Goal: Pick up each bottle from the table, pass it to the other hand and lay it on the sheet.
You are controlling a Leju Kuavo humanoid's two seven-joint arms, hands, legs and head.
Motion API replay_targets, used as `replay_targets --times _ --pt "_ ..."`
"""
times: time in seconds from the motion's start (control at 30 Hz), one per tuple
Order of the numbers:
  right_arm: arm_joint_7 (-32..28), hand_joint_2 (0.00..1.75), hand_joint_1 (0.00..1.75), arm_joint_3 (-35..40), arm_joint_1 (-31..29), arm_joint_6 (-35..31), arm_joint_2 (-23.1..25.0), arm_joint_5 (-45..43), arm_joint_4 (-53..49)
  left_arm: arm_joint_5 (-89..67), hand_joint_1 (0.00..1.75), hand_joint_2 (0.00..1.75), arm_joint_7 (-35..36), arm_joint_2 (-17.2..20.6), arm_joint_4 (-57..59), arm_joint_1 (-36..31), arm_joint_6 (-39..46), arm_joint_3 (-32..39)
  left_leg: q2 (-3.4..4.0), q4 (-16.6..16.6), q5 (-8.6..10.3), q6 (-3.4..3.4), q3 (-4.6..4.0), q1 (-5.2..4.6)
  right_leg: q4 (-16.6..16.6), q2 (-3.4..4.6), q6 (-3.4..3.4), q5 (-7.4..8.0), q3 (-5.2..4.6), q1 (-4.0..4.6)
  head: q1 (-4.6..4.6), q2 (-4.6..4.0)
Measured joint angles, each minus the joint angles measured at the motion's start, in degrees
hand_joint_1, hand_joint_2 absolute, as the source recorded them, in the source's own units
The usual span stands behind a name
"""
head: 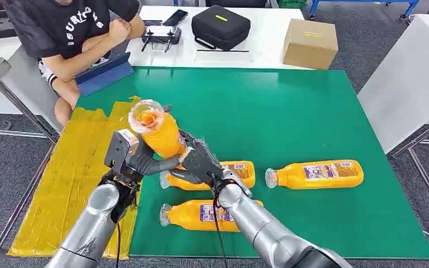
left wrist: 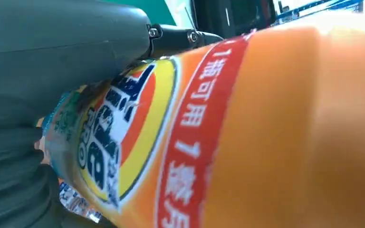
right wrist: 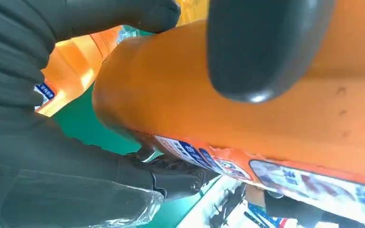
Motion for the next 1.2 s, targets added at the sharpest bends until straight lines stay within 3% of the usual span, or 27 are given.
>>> replay_targets --times 0.3,0.33,0.37,0.63,1.2 --pt "1.0 1.75 1.75 1.2 -1.4 -0.9 0.4 1.9 0.0 9.0 0.02 1.75 -1.6 0.2 0.3 -0.3 -0.9 1.2 0.01 0.0 0.0 -0.01 0.0 0.0 0.0 0.01 0.0 0.0 -0.01 0.01 0.0 0.0" --pt "1.0 1.75 1.75 1.3 -1.6 -0.9 0.5 2.0 0.0 10.0 0.65 1.75 -2.0 0.2 0.0 -0.1 -0.8 1.5 0.01 0.0 0.0 -0.01 0.0 0.0 0.0 0.01 0.0 0.0 -0.01 0.0 0.0 0.0" --pt "1.0 1.75 1.75 1.4 -1.8 -0.9 0.5 2.0 0.0 11.0 1.71 1.75 -2.3 0.2 -0.5 0.0 -0.7 1.7 0.01 0.0 0.01 -0.01 0.0 0.01 0.0 0.0 0.0 0.0 -0.01 0.01 0.0 0.0" --pt "1.0 1.75 1.75 1.4 -3.5 -0.9 1.8 2.3 0.0 15.4 1.75 1.75 -5.5 0.2 -6.8 2.7 5.2 4.7 0.04 0.0 0.0 -0.01 0.0 0.01 0.0 0.01 0.0 0.0 -0.05 0.0 0.0 0.0" --pt "1.3 1.75 1.75 1.7 -4.0 -0.8 2.5 2.6 0.1 17.7 1.75 1.75 -6.0 0.2 -8.9 4.1 7.1 6.6 0.07 0.0 0.01 -0.02 0.0 0.0 0.0 0.03 -0.01 0.0 -0.04 0.0 0.0 0.0"
